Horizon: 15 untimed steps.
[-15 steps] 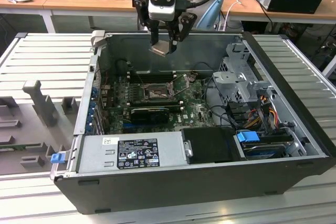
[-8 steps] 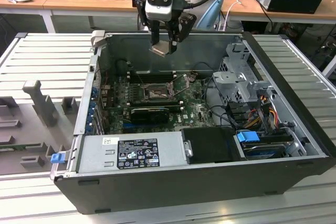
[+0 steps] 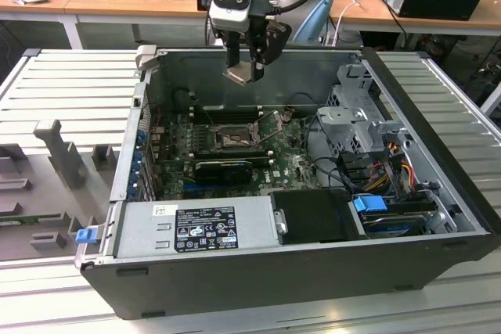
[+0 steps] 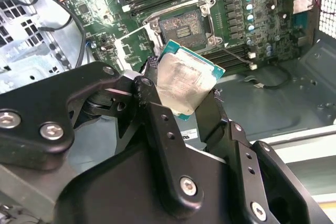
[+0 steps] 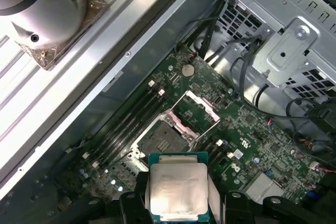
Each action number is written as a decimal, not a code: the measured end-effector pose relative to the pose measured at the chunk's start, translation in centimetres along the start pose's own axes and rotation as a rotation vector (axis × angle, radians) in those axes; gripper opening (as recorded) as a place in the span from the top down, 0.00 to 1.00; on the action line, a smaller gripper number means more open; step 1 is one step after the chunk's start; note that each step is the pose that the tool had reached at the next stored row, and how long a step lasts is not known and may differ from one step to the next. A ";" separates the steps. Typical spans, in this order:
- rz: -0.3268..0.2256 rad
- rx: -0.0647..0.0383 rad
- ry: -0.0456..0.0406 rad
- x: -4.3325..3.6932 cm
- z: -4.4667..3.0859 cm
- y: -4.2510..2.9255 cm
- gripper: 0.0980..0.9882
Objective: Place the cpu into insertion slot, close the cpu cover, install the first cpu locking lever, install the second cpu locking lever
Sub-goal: 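Place the cpu into insertion slot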
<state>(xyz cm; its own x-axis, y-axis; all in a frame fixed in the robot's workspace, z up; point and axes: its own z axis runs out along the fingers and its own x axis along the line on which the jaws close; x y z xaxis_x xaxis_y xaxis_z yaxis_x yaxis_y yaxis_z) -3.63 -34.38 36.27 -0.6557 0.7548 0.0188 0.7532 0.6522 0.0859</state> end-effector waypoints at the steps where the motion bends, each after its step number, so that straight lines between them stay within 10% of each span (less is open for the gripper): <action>1: 0.008 0.000 -0.0007 0.00 0.05 -0.01 0.52; 15: 0.115 0.003 -0.0129 -0.03 1.40 -0.13 0.52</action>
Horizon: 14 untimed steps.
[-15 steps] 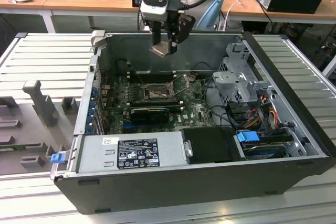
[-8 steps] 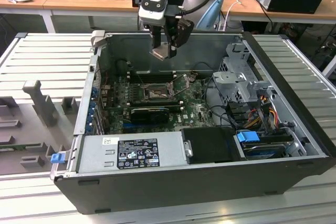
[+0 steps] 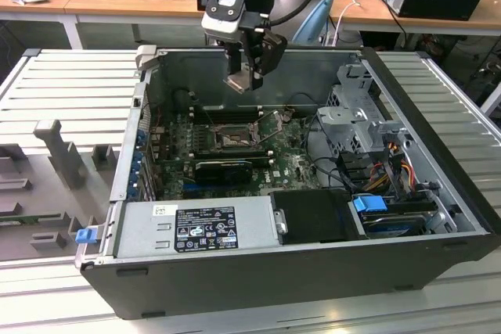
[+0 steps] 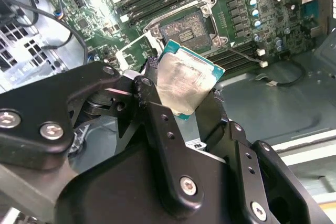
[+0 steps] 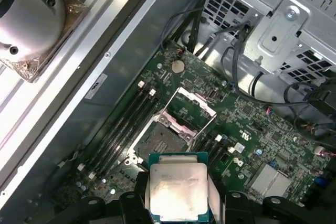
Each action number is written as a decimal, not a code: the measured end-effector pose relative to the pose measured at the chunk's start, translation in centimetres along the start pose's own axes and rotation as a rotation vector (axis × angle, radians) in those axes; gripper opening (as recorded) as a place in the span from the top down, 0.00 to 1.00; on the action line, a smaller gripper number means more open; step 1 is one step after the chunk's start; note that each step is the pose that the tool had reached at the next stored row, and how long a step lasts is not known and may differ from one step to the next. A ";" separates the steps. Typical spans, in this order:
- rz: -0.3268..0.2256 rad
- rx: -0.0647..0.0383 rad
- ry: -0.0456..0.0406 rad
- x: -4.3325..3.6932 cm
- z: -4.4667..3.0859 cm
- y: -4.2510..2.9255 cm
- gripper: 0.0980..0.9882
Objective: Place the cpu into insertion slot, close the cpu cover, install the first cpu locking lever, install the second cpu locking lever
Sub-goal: 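Place the cpu into insertion slot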
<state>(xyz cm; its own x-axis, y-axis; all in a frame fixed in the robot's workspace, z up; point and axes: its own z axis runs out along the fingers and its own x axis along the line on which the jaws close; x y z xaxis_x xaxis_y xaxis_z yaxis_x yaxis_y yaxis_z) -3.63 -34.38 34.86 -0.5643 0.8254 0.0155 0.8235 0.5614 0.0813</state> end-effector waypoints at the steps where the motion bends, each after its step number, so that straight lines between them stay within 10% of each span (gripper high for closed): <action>1: 0.011 0.000 -0.0012 0.00 0.02 0.00 0.52; 14: 0.255 0.001 -0.0276 -0.01 0.47 -0.04 0.52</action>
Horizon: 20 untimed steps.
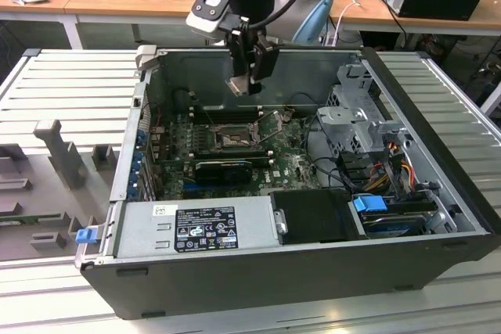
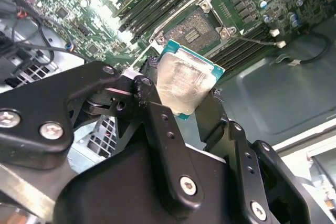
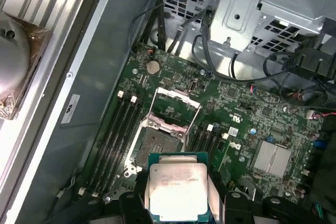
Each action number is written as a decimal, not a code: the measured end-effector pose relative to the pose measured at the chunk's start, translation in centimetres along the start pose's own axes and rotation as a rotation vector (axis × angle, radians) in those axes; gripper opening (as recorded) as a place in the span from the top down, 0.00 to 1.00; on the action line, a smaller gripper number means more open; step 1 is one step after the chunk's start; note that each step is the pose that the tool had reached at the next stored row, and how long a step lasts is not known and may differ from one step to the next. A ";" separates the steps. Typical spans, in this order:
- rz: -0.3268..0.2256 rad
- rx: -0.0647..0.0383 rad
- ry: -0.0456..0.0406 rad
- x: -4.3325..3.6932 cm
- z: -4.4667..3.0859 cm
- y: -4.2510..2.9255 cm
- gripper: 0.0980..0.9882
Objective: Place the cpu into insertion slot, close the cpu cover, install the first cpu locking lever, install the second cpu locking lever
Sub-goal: 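Place the cpu into insertion slot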
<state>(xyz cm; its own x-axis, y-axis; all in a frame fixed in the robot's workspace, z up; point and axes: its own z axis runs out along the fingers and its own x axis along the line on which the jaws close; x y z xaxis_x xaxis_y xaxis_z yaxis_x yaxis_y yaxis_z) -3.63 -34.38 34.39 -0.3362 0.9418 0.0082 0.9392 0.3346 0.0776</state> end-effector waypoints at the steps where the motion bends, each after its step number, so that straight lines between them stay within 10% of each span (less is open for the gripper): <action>1: 0.011 0.000 -0.0010 0.00 0.03 0.00 0.52; 11: 0.026 0.000 -0.0028 -0.02 1.85 -0.15 0.52; 20: 0.145 0.000 -0.0136 -0.02 2.49 -0.19 0.52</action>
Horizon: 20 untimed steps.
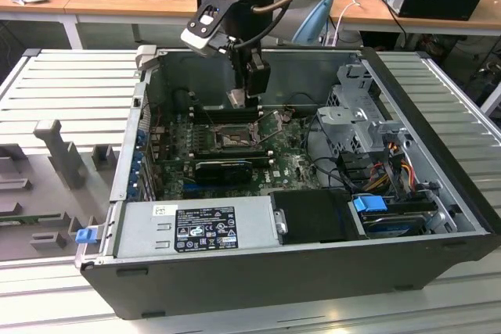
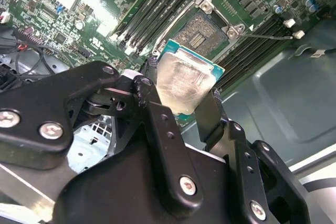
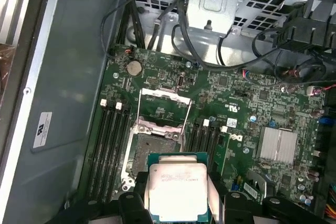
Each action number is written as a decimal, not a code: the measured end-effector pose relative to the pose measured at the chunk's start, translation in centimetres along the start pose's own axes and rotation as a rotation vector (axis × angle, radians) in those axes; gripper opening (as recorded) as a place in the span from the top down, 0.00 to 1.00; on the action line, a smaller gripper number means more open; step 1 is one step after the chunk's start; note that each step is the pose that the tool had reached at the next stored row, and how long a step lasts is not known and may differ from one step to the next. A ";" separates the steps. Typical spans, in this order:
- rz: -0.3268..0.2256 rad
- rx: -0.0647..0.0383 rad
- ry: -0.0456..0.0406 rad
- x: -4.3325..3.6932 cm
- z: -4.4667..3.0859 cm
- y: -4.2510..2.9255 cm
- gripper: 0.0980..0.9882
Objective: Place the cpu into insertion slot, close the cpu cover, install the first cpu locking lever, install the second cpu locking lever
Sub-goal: 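Place the cpu into insertion slot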
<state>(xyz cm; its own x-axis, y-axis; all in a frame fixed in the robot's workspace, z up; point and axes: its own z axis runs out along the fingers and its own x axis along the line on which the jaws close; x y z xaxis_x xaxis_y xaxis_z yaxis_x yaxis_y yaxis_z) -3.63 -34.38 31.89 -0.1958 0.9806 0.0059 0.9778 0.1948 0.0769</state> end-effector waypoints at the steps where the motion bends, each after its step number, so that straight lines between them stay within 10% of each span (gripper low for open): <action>1: 0.001 0.000 0.0000 0.00 0.05 0.00 0.52; 20: 0.079 0.002 -0.0060 -0.01 0.94 -0.07 0.52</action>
<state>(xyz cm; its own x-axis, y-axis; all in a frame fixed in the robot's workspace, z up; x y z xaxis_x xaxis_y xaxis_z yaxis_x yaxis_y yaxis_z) -3.63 -34.39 30.95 -0.1180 0.9930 0.0058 0.9903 0.1172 0.0744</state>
